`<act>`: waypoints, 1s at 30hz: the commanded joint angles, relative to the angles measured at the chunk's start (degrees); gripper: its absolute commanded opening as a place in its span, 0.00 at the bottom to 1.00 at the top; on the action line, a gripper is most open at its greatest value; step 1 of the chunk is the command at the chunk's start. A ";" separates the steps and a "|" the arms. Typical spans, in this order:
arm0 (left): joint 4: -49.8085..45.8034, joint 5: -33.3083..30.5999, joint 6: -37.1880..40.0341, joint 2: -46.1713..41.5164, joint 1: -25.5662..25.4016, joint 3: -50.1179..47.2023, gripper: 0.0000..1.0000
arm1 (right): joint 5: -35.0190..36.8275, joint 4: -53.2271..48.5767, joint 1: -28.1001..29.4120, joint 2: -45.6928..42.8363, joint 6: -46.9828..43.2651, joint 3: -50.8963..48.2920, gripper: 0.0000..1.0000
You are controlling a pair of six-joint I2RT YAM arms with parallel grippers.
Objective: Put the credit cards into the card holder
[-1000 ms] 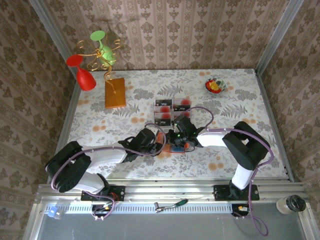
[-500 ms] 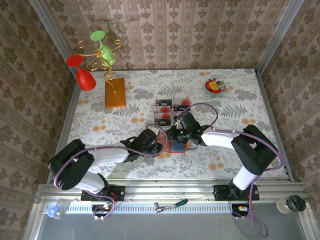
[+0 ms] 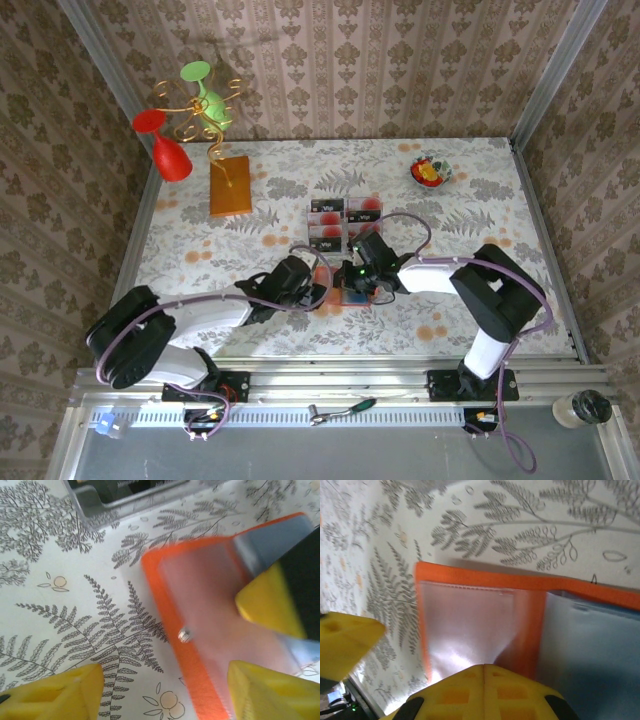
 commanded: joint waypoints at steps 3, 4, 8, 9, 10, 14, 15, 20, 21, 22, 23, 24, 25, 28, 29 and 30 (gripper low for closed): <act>-3.06 -0.73 -1.99 -5.14 4.07 1.61 1.00 | 0.89 0.41 0.51 1.30 -0.72 -0.53 0.05; -3.77 -0.20 -2.68 -5.58 5.39 1.78 1.00 | 1.08 0.35 0.55 1.16 -0.79 -0.54 0.05; -7.45 0.37 -5.32 -6.21 10.95 3.15 1.00 | 1.27 0.31 0.50 1.07 -0.68 -0.88 0.05; -8.59 0.25 -5.59 -5.88 12.17 3.86 1.00 | 1.28 0.48 0.51 1.11 -0.55 -0.98 0.05; -9.78 -0.16 -5.91 -5.40 13.05 4.65 1.00 | 1.24 0.65 0.52 1.04 -0.45 -1.11 0.04; -13.24 -0.98 -6.91 -1.63 17.35 8.07 1.00 | 1.27 1.51 0.55 1.04 -0.08 -1.53 0.05; -13.69 -0.88 -6.96 -0.39 18.34 8.84 1.00 | 1.37 1.63 0.49 0.99 0.03 -1.77 0.04; -15.47 -1.06 -6.75 6.30 21.43 13.67 1.00 | 1.46 1.64 0.56 0.61 0.25 -1.84 0.04; -15.81 -0.77 -6.59 7.82 21.65 14.71 1.00 | 1.46 1.64 0.54 0.57 0.25 -1.86 0.04; -15.90 -0.43 -6.37 9.10 21.78 15.83 1.00 | 1.40 1.73 0.54 0.43 0.29 -1.84 0.04; -16.11 -0.35 -6.14 10.59 21.79 16.96 1.00 | 1.46 1.79 0.50 0.36 0.30 -1.78 0.04; -16.40 -0.21 -6.05 12.00 21.79 18.15 1.00 | 1.46 1.74 0.56 0.42 0.41 -1.78 0.04; -16.60 -0.27 -5.96 13.20 21.79 19.11 1.00 | 1.46 1.85 0.57 0.32 0.38 -1.73 0.04; -16.84 -0.39 -5.36 16.51 21.86 21.98 1.00 | 1.45 1.99 0.65 -0.07 0.65 -1.78 0.04; -17.22 -0.46 -4.99 17.72 21.88 23.17 1.00 | 1.44 1.99 0.65 -0.26 0.72 -1.73 0.04; -17.69 -0.62 -4.73 18.95 21.88 24.41 1.00 | 1.46 2.02 0.64 -0.34 0.77 -1.69 0.04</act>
